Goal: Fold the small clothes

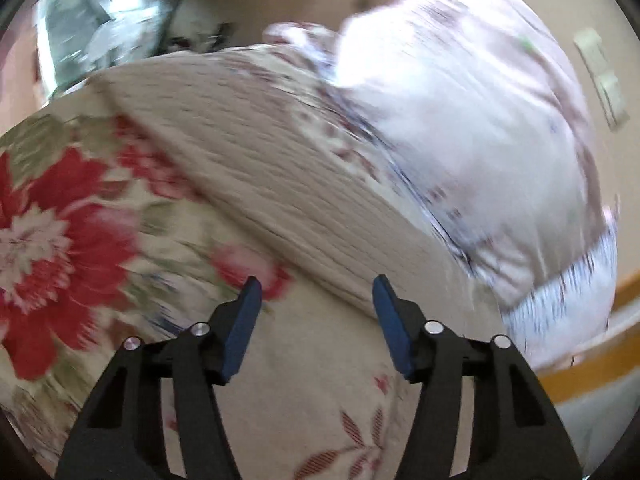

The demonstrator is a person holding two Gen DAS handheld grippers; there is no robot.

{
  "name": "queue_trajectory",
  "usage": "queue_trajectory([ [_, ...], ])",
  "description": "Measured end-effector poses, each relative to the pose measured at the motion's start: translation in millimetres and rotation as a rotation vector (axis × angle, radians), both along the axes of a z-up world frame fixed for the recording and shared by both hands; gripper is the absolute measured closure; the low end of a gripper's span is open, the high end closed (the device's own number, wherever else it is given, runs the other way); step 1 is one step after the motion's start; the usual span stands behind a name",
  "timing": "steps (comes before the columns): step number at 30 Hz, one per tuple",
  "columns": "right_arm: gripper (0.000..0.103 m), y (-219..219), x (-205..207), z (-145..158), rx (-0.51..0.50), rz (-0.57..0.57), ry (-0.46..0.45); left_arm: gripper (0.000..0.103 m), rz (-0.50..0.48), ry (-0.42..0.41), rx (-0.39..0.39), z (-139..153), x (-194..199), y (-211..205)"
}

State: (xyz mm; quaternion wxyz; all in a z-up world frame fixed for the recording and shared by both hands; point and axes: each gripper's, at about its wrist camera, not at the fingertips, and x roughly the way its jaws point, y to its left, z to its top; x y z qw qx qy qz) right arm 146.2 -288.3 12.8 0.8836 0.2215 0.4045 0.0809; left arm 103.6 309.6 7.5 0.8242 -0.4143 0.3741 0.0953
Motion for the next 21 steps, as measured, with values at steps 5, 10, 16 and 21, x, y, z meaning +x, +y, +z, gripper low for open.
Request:
queue_trajectory([
  [5, 0.045, 17.4, 0.9, -7.7, 0.007, 0.067, 0.011, 0.057, 0.091, -0.031, -0.094, -9.6, 8.0, 24.4],
  [10, 0.040, 20.9, -1.0, -12.9, 0.000, 0.081, 0.005, 0.064, 0.159, -0.055, -0.153, -16.7, 14.6, 39.0],
  [16, 0.037, 21.3, -0.3, -13.3, 0.004, 0.093, -0.005, 0.083, 0.213, -0.062, -0.224, -25.7, 13.5, 56.0],
  [21, 0.037, 16.8, -1.4, -14.8, 0.037, 0.097, -0.010, 0.096, 0.215, -0.070, -0.208, -21.1, 13.9, 56.7],
])
